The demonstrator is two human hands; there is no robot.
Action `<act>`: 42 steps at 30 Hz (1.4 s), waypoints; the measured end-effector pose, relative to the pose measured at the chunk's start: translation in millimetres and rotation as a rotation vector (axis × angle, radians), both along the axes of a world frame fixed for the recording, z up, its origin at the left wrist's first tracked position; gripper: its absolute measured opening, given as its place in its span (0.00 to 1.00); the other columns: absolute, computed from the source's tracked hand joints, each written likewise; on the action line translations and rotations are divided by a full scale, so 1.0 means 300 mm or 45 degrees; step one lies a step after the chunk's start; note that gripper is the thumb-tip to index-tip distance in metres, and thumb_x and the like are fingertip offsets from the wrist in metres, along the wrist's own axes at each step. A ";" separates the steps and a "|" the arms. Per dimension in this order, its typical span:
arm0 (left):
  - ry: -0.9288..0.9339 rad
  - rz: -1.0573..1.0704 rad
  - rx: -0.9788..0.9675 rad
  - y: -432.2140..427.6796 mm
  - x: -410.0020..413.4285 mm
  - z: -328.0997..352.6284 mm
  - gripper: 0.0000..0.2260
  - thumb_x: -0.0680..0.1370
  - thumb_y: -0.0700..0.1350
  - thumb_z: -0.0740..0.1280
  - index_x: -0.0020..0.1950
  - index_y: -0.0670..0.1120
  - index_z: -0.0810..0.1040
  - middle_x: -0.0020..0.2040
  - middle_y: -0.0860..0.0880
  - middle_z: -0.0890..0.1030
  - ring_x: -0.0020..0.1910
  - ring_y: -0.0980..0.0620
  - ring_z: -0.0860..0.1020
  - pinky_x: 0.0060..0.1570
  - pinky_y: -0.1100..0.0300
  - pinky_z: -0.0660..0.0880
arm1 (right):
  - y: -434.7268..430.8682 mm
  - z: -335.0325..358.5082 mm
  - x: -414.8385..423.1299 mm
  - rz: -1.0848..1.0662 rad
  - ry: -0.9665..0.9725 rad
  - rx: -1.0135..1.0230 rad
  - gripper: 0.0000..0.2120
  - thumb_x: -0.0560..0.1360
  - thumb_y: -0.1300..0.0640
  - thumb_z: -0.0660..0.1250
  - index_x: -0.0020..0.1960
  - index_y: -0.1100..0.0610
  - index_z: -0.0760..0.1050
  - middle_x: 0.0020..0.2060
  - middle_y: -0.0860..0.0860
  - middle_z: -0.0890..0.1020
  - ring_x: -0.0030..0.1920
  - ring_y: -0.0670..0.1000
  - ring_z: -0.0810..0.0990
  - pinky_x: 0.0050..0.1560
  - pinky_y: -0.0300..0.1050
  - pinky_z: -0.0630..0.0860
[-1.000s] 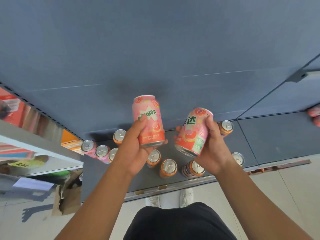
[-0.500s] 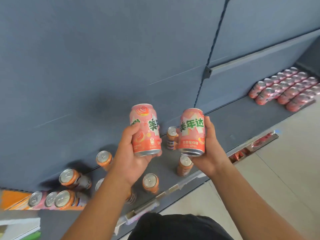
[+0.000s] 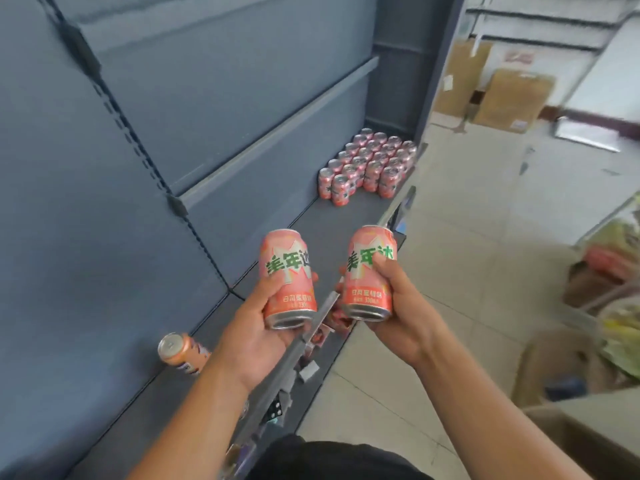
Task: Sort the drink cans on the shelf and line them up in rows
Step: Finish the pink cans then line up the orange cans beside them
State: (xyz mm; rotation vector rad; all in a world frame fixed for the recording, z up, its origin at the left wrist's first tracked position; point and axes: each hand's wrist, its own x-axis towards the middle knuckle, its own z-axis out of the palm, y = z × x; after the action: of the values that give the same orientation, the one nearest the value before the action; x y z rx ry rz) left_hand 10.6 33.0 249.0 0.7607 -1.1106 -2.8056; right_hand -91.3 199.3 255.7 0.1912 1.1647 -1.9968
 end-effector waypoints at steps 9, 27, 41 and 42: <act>0.123 -0.442 -0.072 0.116 -0.380 -0.013 0.39 0.51 0.50 0.86 0.59 0.40 0.80 0.52 0.38 0.81 0.47 0.43 0.82 0.43 0.50 0.82 | 0.213 -0.017 -0.181 -0.332 -0.003 -0.058 0.33 0.64 0.45 0.74 0.64 0.61 0.74 0.46 0.58 0.85 0.44 0.55 0.85 0.47 0.50 0.81; 0.108 -0.691 -0.199 -0.070 -1.126 -0.081 0.35 0.60 0.48 0.76 0.66 0.42 0.75 0.56 0.41 0.80 0.51 0.47 0.79 0.45 0.56 0.81 | 0.054 -0.059 -0.796 -0.420 0.081 0.087 0.26 0.69 0.50 0.71 0.62 0.60 0.72 0.46 0.56 0.85 0.45 0.55 0.84 0.47 0.48 0.82; 0.052 -0.634 -0.207 0.092 -1.652 -0.151 0.32 0.51 0.51 0.86 0.53 0.49 0.85 0.53 0.41 0.82 0.51 0.43 0.81 0.50 0.49 0.80 | 0.192 -0.080 -1.467 -0.187 0.257 0.282 0.26 0.66 0.58 0.75 0.61 0.62 0.73 0.42 0.52 0.86 0.42 0.52 0.85 0.40 0.44 0.80; 0.026 -0.610 -0.220 0.114 -1.690 -0.149 0.34 0.51 0.52 0.86 0.55 0.48 0.84 0.54 0.40 0.82 0.52 0.42 0.80 0.51 0.48 0.80 | 0.205 -0.067 -1.524 -0.149 0.276 0.277 0.24 0.66 0.59 0.75 0.60 0.62 0.73 0.41 0.52 0.86 0.41 0.51 0.85 0.39 0.44 0.81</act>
State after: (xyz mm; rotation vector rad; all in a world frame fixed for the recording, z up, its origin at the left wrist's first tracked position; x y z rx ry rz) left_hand -496.5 67.1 204.2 0.5027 -1.7037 -3.0078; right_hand -548.5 260.9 235.6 0.1588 1.5425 -2.0274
